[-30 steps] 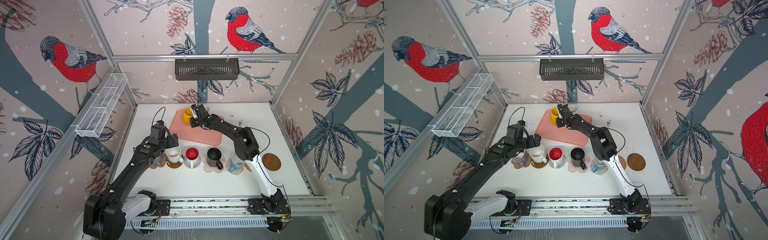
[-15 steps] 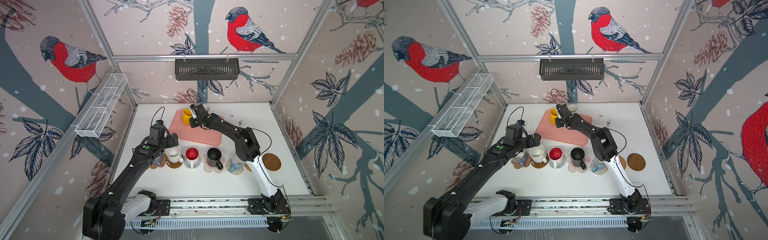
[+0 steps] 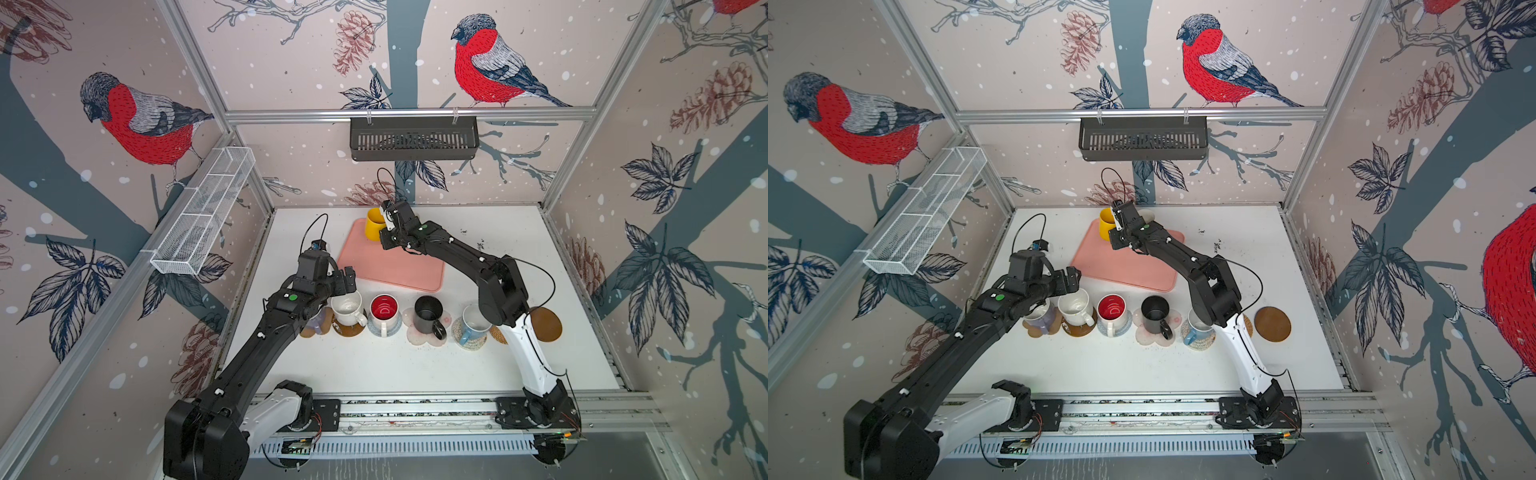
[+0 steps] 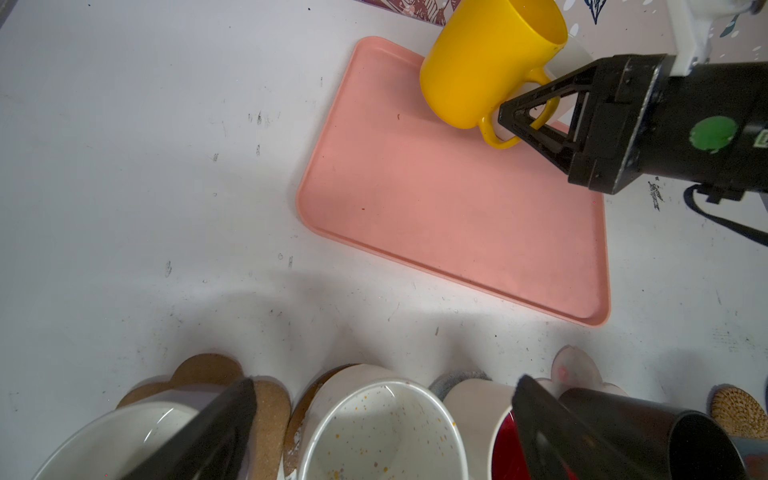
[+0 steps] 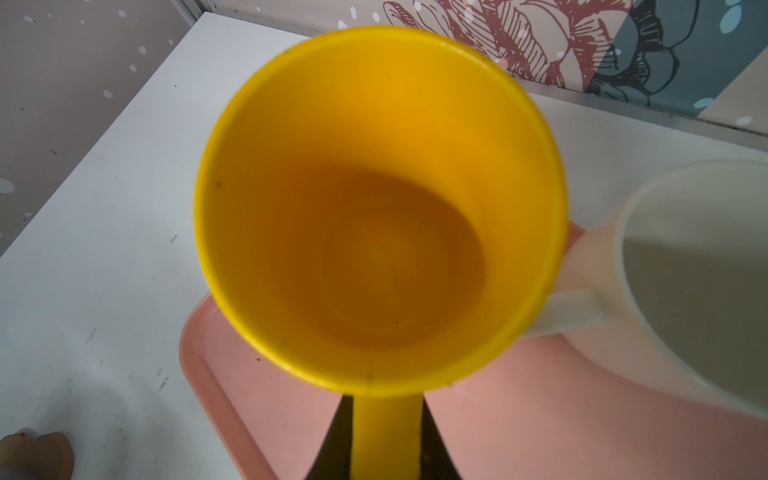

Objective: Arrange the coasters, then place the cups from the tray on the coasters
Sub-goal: 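Close the right gripper on the yellow mug's handle and lift it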

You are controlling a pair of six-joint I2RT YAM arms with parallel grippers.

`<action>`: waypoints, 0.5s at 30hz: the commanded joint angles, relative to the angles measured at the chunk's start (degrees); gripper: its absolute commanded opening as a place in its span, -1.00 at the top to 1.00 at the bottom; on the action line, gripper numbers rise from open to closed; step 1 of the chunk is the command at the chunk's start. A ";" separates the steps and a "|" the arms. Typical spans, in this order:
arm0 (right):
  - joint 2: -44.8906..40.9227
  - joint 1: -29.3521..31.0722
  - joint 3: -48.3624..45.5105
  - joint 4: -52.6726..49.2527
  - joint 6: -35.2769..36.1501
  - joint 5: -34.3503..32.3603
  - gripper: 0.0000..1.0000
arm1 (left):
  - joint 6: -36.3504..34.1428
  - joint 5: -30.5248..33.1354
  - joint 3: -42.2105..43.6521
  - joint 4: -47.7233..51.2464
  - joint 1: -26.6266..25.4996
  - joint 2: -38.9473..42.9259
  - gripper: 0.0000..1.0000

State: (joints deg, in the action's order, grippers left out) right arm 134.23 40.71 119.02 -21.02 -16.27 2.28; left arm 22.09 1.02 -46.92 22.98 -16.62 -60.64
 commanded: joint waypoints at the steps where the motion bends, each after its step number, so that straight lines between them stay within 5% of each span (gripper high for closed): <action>1: -2.84 0.20 -1.32 2.53 0.17 -1.67 1.00 | -0.82 -1.53 0.16 -1.77 0.16 0.21 -0.93; 10: -12.68 0.16 -11.34 4.20 -0.20 -3.46 1.00 | -0.82 -3.17 -0.63 -3.46 -0.50 0.88 -0.94; 15: -18.79 0.16 -17.72 4.71 -0.83 -4.80 1.00 | -0.89 0.70 -3.02 -1.75 -5.26 -0.29 -0.94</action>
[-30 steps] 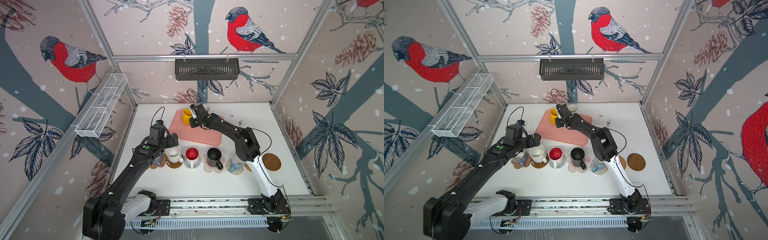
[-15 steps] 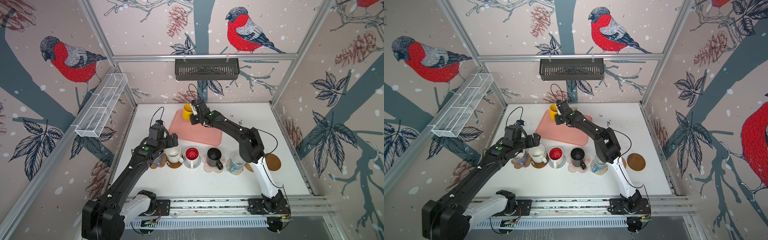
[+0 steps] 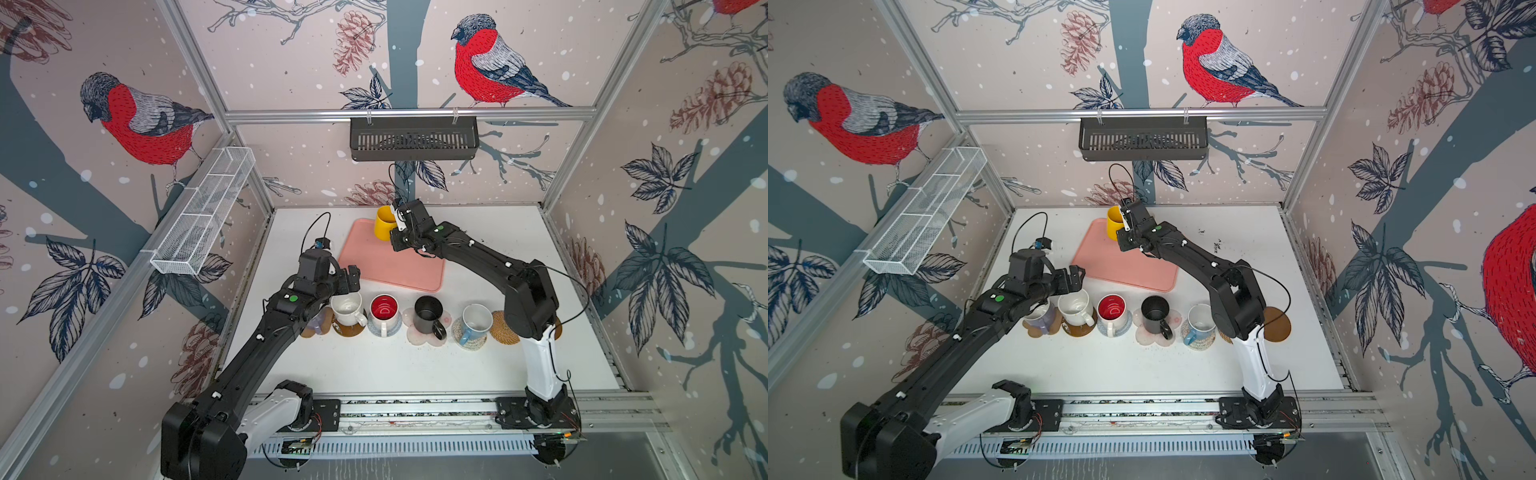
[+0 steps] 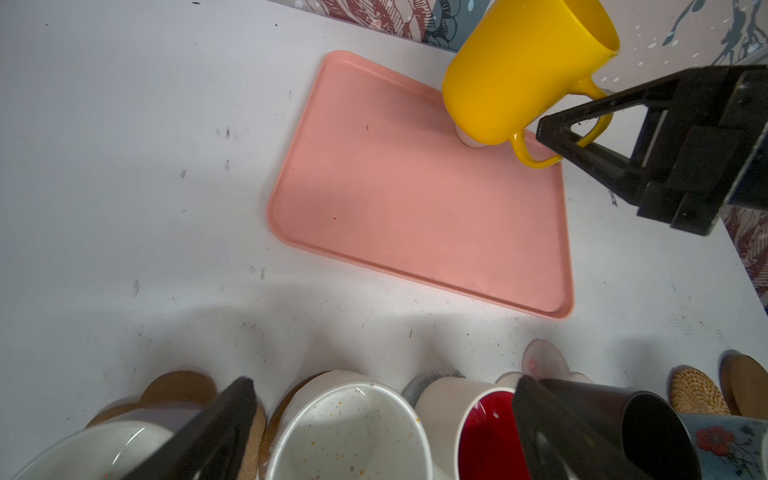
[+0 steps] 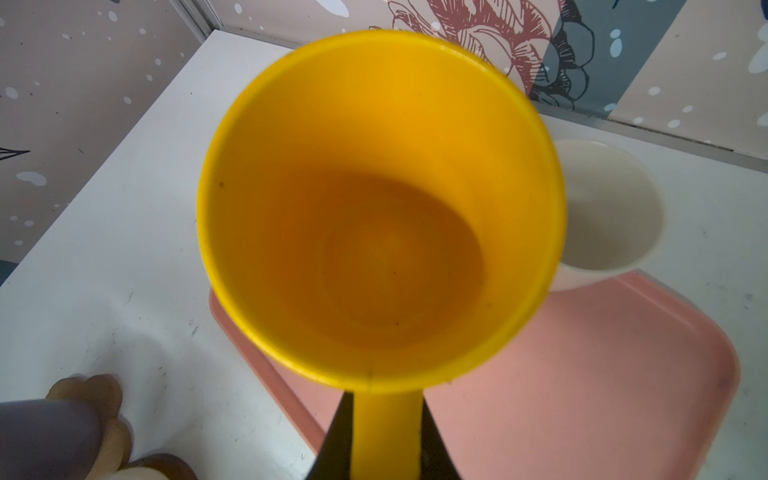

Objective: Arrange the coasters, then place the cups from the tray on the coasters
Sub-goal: 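Close the right gripper on the yellow mug's handle and lift it, then carry the yellow mug with the right gripper toward the plain brown coaster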

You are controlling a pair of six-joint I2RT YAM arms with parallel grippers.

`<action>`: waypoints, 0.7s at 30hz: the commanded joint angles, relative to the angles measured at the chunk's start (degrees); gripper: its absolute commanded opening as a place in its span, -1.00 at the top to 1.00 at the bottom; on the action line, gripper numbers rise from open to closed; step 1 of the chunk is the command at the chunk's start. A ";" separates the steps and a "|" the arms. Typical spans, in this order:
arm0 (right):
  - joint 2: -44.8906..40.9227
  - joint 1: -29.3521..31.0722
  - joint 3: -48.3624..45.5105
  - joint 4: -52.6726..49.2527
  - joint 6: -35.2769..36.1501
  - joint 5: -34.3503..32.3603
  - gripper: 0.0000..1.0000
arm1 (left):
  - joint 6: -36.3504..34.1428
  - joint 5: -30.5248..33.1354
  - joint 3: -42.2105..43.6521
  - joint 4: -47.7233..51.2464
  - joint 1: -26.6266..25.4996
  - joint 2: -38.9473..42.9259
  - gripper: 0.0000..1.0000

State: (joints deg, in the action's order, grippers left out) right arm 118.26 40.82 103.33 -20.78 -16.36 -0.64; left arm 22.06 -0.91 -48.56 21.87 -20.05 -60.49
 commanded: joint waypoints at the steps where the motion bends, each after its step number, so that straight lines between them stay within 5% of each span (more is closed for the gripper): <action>1: -4.20 0.05 -3.55 4.56 -0.96 -2.16 1.00 | -0.80 3.54 -2.02 -0.10 -2.80 -0.67 -0.94; 21: -36.38 -3.12 -35.19 5.14 -5.03 -11.13 1.00 | 2.58 12.25 -9.54 0.58 -19.62 -5.49 -0.94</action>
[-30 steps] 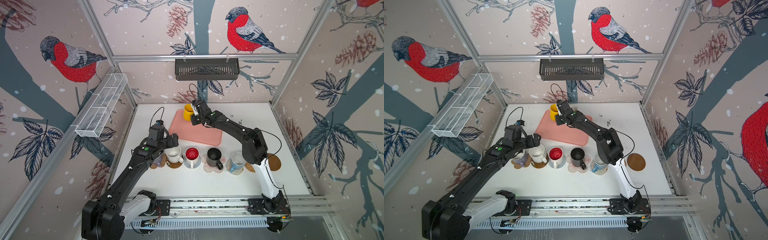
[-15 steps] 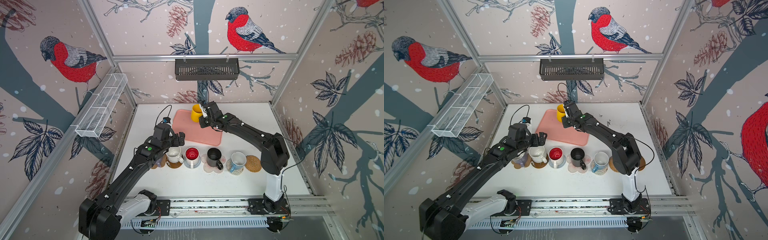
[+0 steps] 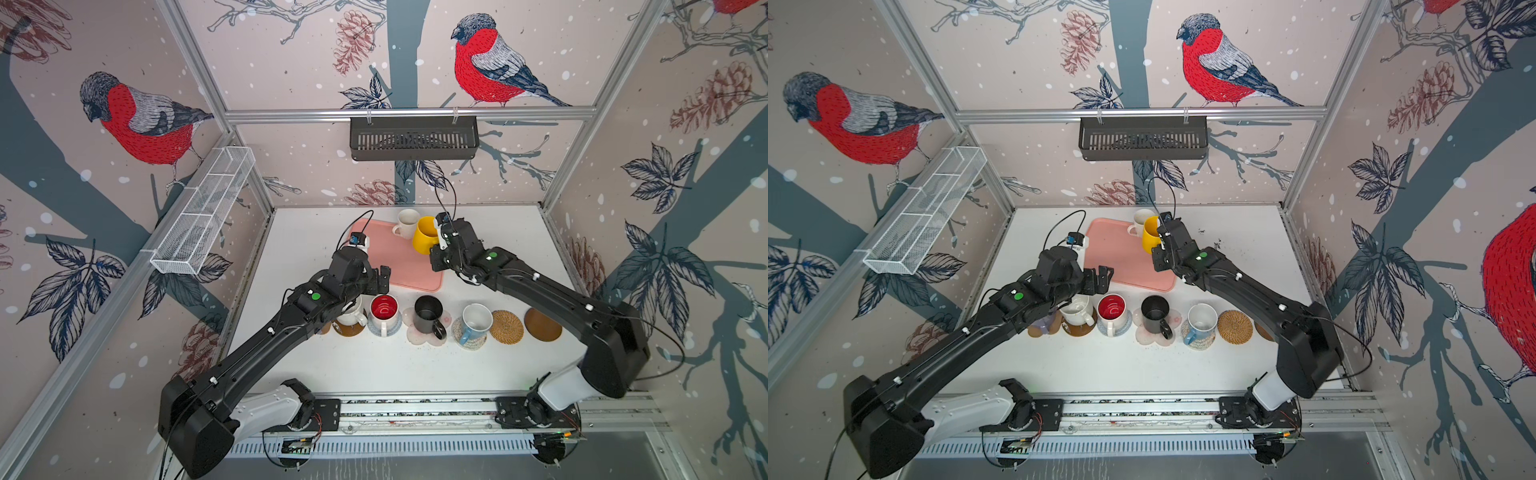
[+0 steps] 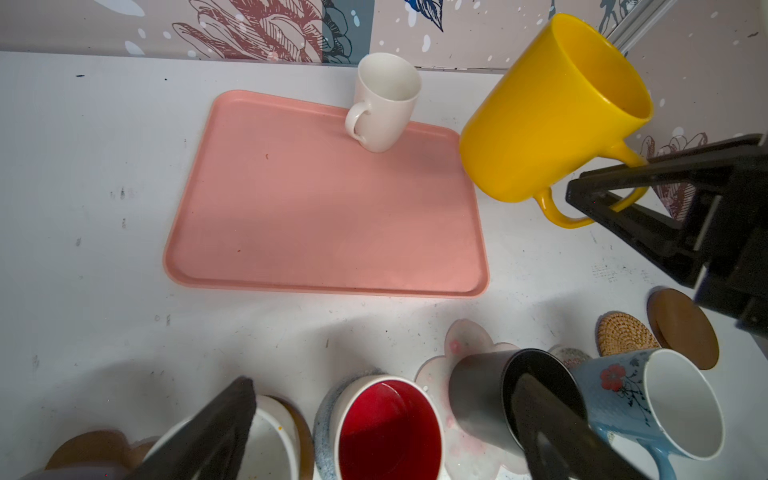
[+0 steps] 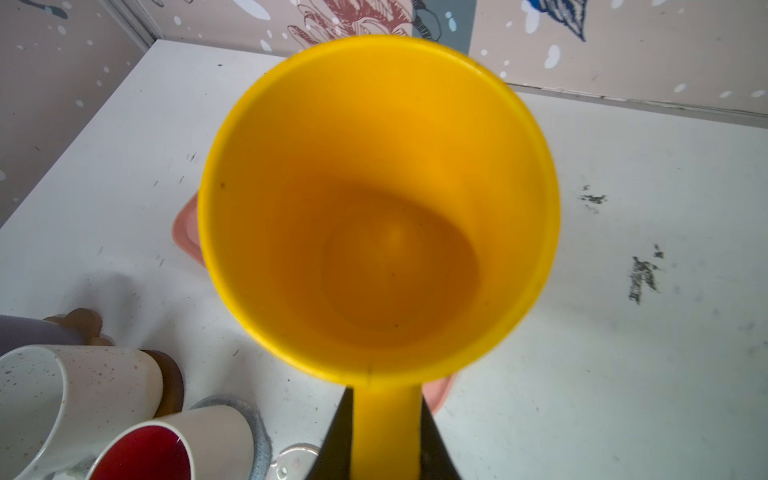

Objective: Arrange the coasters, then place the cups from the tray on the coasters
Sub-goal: 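Carry the yellow mug with the right gripper toward the plain brown coaster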

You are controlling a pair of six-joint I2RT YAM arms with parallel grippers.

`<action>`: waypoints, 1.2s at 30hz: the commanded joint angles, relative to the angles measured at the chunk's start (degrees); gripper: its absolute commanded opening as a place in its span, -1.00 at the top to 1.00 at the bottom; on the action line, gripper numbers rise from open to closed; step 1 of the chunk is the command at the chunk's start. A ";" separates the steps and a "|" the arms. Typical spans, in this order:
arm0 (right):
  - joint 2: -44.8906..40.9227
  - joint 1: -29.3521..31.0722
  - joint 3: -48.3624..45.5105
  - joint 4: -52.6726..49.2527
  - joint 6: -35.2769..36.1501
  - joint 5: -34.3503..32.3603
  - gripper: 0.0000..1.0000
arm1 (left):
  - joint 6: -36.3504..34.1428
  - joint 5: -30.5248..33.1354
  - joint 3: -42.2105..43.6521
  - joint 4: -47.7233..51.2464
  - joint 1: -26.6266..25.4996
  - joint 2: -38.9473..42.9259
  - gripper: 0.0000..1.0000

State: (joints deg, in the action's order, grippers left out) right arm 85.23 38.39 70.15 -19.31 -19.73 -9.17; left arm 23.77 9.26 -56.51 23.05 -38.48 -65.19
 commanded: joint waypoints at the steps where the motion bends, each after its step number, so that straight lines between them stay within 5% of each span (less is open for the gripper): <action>1: -5.16 -1.28 -3.22 3.38 -2.09 -2.69 1.00 | 1.08 2.02 -2.18 -0.87 -1.65 -1.15 -0.94; 17: -23.70 -11.24 -15.75 -7.73 -6.65 -8.20 1.00 | 2.34 2.26 -7.01 -6.13 -9.35 -10.49 -0.94; 36: -36.62 -13.96 -27.52 -17.31 -21.63 -12.77 1.00 | 3.19 1.08 -3.00 -8.02 -9.68 -8.45 -0.94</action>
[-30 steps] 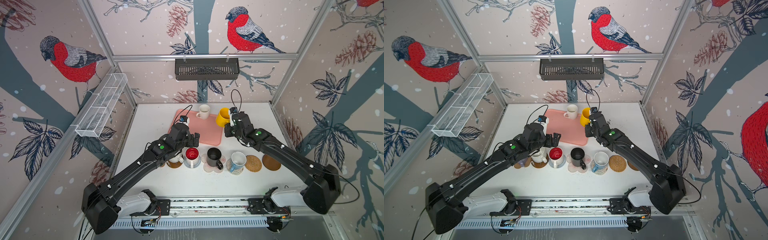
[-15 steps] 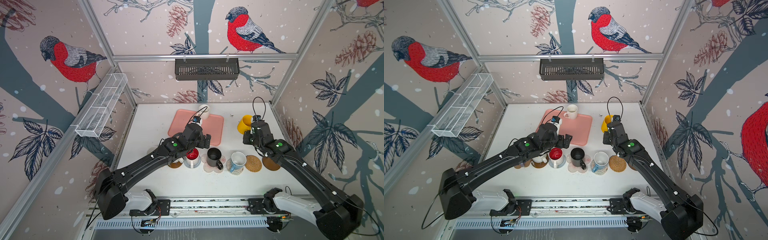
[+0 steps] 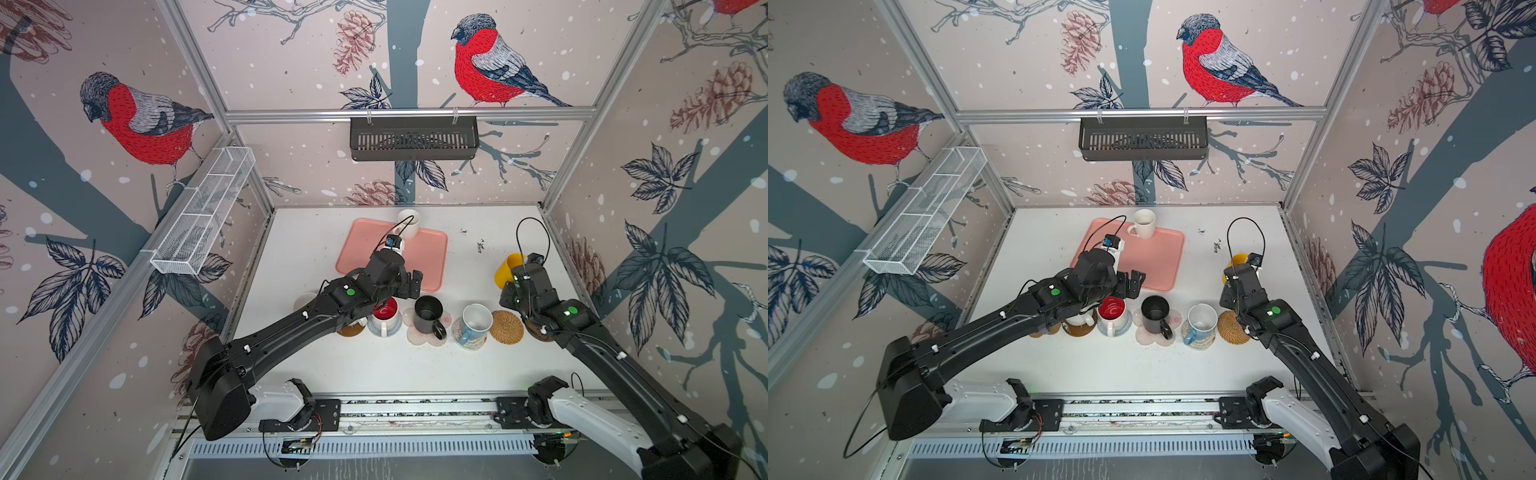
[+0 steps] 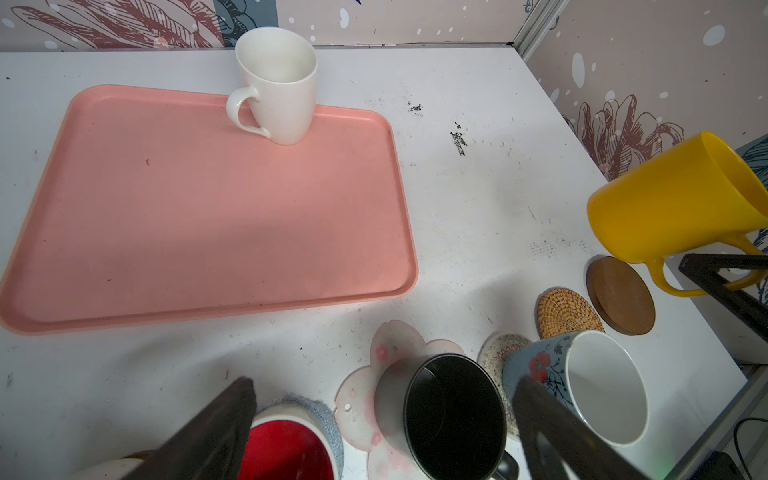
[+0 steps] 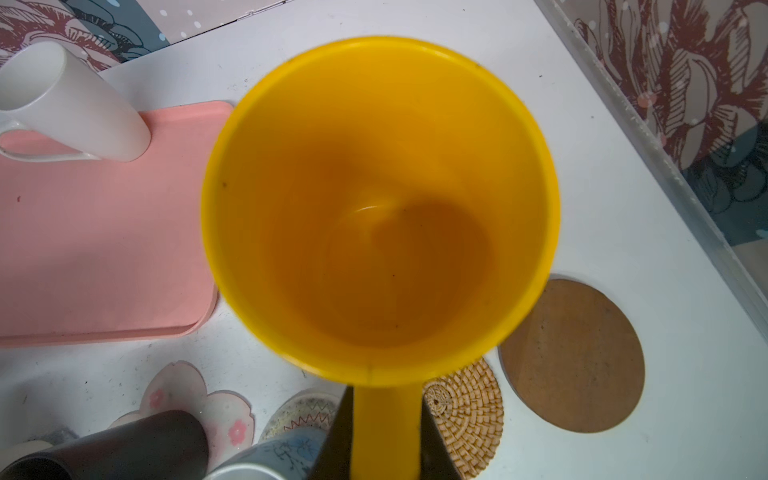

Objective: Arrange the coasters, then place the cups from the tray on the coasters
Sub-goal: 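Carry the yellow mug with the right gripper toward the plain brown coaster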

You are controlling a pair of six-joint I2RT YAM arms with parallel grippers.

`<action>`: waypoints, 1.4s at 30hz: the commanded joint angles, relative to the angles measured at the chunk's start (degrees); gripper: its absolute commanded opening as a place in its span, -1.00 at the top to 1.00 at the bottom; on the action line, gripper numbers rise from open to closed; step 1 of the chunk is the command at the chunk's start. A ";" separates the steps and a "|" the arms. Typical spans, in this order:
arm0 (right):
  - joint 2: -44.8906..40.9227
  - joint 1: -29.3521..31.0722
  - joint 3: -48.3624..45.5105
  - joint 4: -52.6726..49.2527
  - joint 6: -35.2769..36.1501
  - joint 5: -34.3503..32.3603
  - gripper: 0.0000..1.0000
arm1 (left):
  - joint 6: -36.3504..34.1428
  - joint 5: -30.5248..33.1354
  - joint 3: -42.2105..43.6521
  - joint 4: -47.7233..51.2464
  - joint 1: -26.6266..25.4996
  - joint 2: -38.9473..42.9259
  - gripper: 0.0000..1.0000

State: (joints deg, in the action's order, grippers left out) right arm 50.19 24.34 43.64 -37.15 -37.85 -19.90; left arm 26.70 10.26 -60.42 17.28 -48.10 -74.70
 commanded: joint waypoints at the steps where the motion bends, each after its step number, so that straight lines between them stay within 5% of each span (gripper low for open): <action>1: -2.25 0.08 -1.56 -0.25 -4.33 -2.06 1.00 | 0.58 0.02 1.62 -2.56 -0.07 1.44 -0.94; 12: -5.63 0.48 -5.97 -4.71 -13.57 -2.60 1.00 | 1.90 -0.50 6.00 -4.47 -0.02 2.95 -0.94; 24: -9.00 12.52 -11.83 -7.62 -28.16 -10.05 1.00 | 1.34 0.68 7.68 -4.73 0.04 3.98 -0.94; 42: -8.96 20.54 -15.56 -8.64 -35.77 -14.20 1.00 | 1.46 1.34 8.73 -4.26 0.04 5.01 -0.94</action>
State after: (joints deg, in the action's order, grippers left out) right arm 41.30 44.12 28.45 -46.74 -70.91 -30.00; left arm 28.49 10.74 -51.92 14.41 -48.12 -70.08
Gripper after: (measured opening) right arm 0.169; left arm 0.970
